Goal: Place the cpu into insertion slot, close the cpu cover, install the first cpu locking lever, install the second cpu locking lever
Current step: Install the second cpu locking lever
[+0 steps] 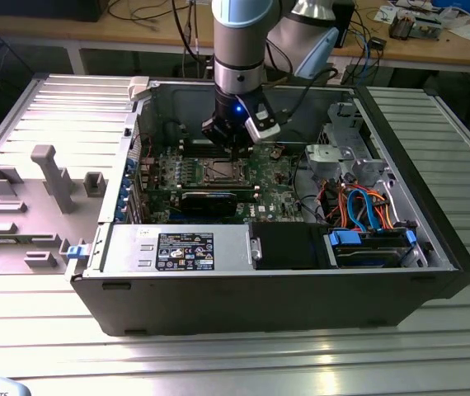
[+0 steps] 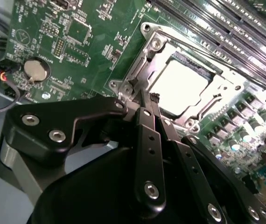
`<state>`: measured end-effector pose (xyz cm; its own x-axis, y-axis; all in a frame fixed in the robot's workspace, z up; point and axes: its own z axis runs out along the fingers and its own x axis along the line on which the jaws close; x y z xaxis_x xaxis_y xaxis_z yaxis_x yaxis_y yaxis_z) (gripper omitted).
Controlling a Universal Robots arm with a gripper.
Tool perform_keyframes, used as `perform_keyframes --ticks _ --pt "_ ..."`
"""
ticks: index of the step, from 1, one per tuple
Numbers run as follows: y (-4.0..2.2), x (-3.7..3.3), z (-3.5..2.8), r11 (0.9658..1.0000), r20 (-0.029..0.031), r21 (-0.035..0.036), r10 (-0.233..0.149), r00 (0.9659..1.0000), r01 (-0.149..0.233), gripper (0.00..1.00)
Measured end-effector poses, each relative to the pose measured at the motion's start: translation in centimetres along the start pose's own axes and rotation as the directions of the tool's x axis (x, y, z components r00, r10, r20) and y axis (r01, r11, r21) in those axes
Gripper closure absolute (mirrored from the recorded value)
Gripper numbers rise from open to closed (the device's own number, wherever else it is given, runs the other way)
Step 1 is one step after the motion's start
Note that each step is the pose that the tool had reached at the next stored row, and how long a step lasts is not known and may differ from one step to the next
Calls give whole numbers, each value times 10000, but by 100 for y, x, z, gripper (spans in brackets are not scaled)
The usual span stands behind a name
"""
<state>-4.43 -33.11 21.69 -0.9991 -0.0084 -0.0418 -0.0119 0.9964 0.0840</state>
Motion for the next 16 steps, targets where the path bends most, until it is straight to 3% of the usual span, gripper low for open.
perform_keyframes --ticks 3,6,10,16 --pt "9 -4 -105 10000 0 1 0 10000 0 89" --pt "14 -7 -162 10000 -1 1 0 10000 0 89" --pt "0 -7 -167 10000 -1 -2 -1 10000 1 89" --pt "-103 -6 -170 10000 0 -2 0 10000 0 89"
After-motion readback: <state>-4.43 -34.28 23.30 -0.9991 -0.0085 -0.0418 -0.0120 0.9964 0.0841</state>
